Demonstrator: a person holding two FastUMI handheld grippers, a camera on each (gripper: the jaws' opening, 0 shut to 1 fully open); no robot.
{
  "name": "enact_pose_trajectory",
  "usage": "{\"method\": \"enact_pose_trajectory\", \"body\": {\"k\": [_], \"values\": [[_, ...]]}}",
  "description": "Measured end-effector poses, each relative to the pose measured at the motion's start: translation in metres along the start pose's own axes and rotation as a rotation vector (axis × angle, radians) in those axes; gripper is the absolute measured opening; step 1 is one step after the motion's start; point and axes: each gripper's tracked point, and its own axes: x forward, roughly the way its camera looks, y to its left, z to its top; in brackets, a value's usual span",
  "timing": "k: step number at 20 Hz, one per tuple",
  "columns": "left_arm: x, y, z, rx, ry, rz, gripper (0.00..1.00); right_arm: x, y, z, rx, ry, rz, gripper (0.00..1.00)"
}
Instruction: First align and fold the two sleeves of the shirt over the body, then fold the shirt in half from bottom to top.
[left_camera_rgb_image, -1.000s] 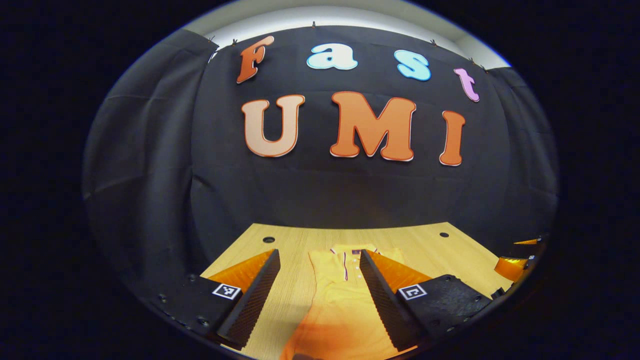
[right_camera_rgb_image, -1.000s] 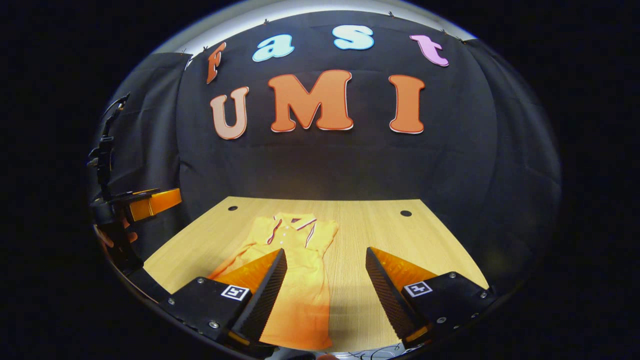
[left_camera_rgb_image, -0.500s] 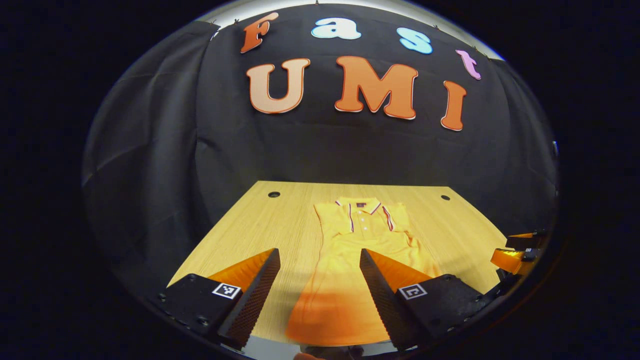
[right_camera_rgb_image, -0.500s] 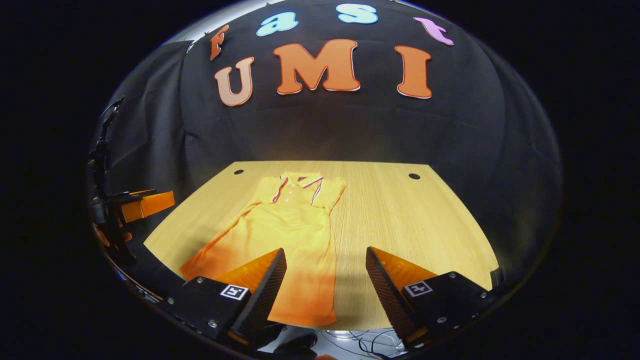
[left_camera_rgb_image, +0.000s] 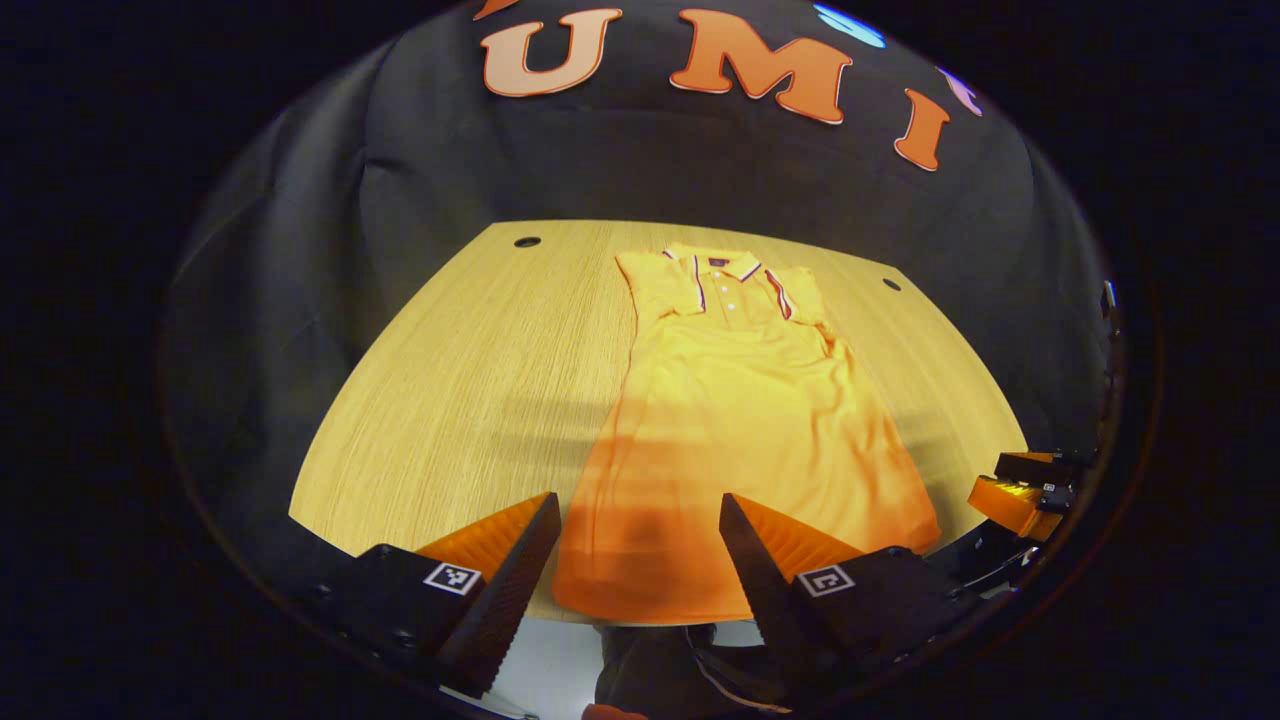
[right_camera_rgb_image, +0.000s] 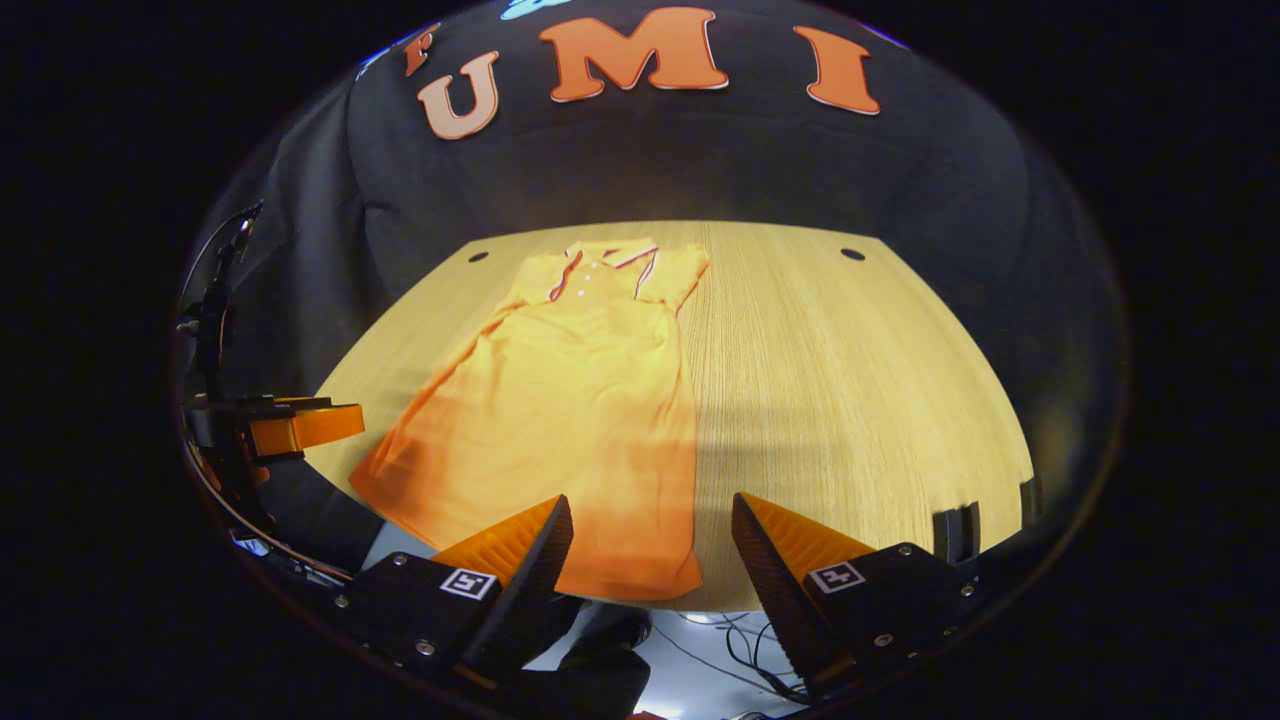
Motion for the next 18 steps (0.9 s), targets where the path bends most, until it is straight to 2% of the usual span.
{"method": "enact_pose_trajectory", "body": {"k": [6,8,13,16,18], "values": [[0.021,-0.004,-0.009,0.036,0.187,0.018,0.99,0.023,0.003,-0.037,-0.020,0.153,-0.008,0.98],[0.019,-0.004,0.006,0.044,0.203,0.039,1.00,0.026,0.002,-0.042,-0.039,0.174,-0.017,0.97],[0.031,0.001,-0.020,0.022,0.275,0.041,0.99,0.036,-0.002,-0.061,-0.045,0.232,-0.039,0.98],[0.031,-0.003,-0.017,0.044,0.268,0.042,0.98,0.041,-0.004,-0.070,-0.060,0.258,-0.051,0.95],[0.033,-0.007,-0.013,0.046,0.247,0.038,0.99,0.041,-0.004,-0.068,-0.069,0.246,-0.045,0.88]]}}
